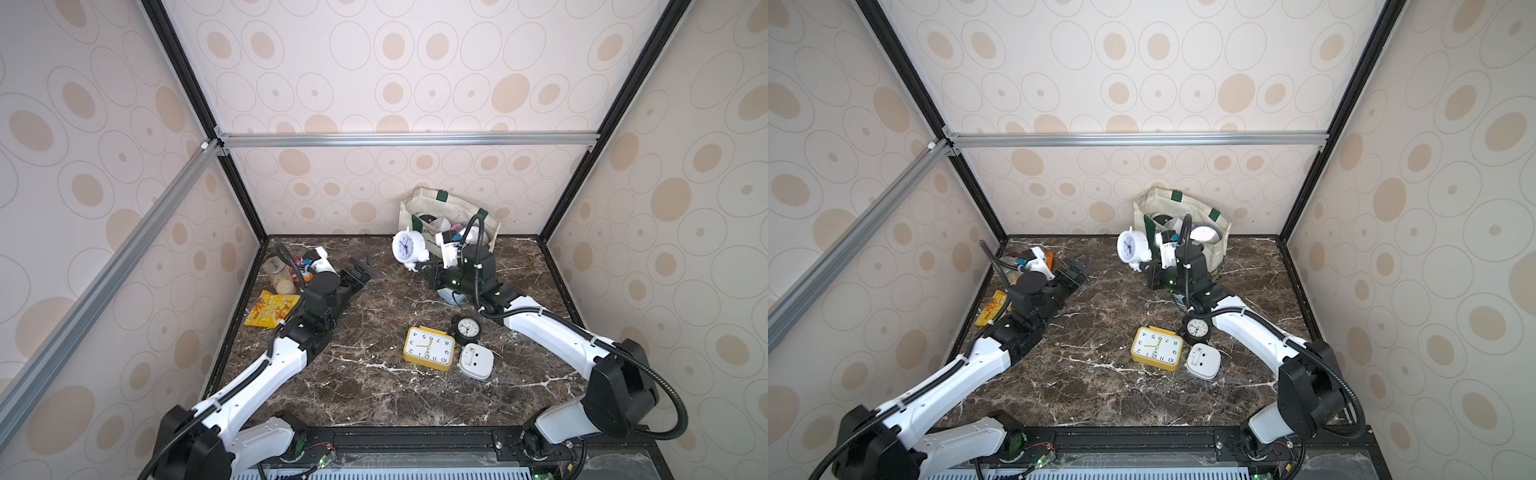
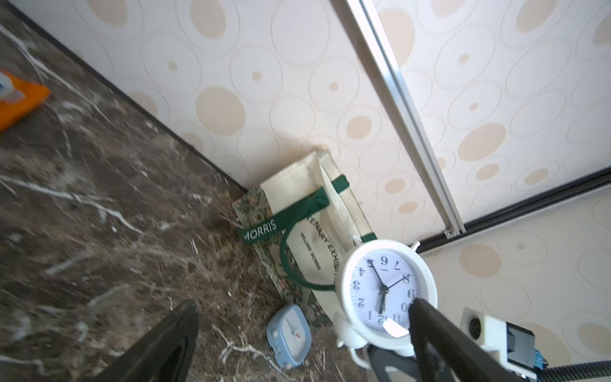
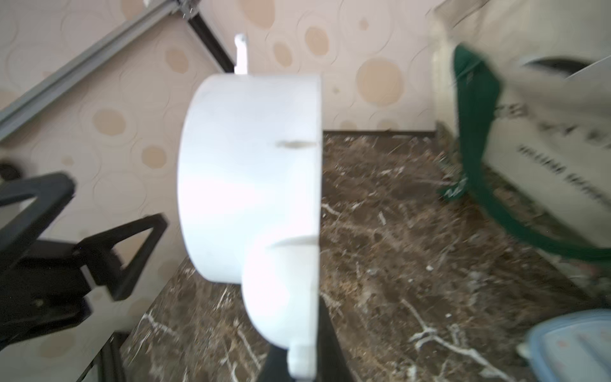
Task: Put the alarm clock into the canvas bag
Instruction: Pick up the alarm from the center of the board, then place the alarm at the canvas bag.
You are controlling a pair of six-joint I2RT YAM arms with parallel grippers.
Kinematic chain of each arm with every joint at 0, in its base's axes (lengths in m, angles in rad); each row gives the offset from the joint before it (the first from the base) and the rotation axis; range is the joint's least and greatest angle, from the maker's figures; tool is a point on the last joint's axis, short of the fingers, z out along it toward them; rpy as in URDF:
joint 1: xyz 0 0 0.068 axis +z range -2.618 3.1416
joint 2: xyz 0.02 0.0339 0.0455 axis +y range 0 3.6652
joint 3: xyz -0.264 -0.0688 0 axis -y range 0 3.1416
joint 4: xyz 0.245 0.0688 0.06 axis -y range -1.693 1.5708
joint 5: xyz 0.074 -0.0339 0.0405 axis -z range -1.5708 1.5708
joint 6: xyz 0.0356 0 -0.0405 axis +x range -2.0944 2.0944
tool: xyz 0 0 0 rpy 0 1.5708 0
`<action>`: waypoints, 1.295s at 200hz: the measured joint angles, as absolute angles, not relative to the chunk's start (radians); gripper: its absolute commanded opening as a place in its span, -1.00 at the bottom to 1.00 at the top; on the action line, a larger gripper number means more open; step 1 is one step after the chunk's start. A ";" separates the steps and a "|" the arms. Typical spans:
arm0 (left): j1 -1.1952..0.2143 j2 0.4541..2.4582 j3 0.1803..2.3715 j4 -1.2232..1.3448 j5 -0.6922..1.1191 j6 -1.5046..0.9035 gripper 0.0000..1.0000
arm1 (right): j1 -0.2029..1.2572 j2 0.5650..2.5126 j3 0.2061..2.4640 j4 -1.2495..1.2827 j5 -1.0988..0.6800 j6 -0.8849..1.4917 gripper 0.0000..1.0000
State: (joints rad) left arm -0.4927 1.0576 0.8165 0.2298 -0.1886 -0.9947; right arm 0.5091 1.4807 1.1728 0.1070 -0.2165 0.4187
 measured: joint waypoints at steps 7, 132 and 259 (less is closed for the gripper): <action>-0.486 1.025 0.817 0.211 -0.196 -0.964 0.97 | 0.490 1.487 1.208 0.088 -0.189 0.414 -1.00; -0.484 0.835 0.711 0.057 -0.070 -0.722 0.97 | 0.359 2.180 2.065 -0.224 0.063 0.444 -1.00; -0.484 0.792 0.669 0.037 -0.064 -0.680 0.97 | 0.321 2.114 1.954 -0.199 -0.049 0.461 0.20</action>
State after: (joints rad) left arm -0.4843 0.7921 0.6689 0.0372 -0.0639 -0.6796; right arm 0.3210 2.1143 1.9541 -0.1993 -0.0494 0.4610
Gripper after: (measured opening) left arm 0.984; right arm 0.581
